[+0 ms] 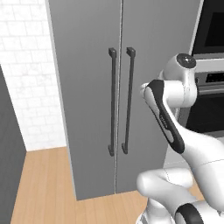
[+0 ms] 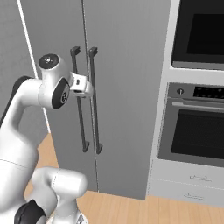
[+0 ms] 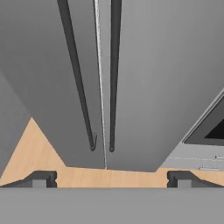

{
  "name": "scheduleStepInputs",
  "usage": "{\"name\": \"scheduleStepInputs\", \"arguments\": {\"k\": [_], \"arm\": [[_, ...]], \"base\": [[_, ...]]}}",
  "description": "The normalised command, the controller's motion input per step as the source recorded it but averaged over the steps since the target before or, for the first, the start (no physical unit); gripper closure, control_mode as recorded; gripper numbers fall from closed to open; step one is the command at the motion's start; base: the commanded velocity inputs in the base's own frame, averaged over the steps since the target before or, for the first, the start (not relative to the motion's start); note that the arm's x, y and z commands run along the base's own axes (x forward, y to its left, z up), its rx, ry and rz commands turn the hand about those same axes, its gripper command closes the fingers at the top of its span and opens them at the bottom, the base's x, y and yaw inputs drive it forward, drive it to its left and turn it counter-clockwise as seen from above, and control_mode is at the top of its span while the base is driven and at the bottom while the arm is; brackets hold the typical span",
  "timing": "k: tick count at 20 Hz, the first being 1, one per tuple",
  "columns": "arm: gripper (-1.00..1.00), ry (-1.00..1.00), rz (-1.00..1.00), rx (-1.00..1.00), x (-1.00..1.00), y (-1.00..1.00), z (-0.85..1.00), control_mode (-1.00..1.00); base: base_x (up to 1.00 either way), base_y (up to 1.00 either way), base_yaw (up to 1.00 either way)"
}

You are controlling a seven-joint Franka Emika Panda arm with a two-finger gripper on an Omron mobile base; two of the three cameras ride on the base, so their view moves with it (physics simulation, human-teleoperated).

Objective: Take the strawberry from the fridge and place it on top of the pancake, located on the dining counter.

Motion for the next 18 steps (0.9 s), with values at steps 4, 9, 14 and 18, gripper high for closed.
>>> {"name": "scheduleStepInputs", "arguments": {"k": [4, 9, 14, 18], "arm": [[-1.0, 0.0, 0.0, -0.02, 0.71, 0.01, -0.3, -1.0], [-1.0, 0.0, 0.0, 0.0, 0.61, 0.0, -0.35, -1.0], [-1.0, -0.07, 0.0, 0.0, 0.38, 0.01, -0.21, -1.0], [-1.0, -0.08, 0.0, 0.0, 0.41, 0.01, -0.31, -1.0]], "base": [[0.0, 0.0, 0.0], [0.0, 0.0, 0.0], [0.0, 0.0, 0.0], [0.0, 0.0, 0.0]]}}
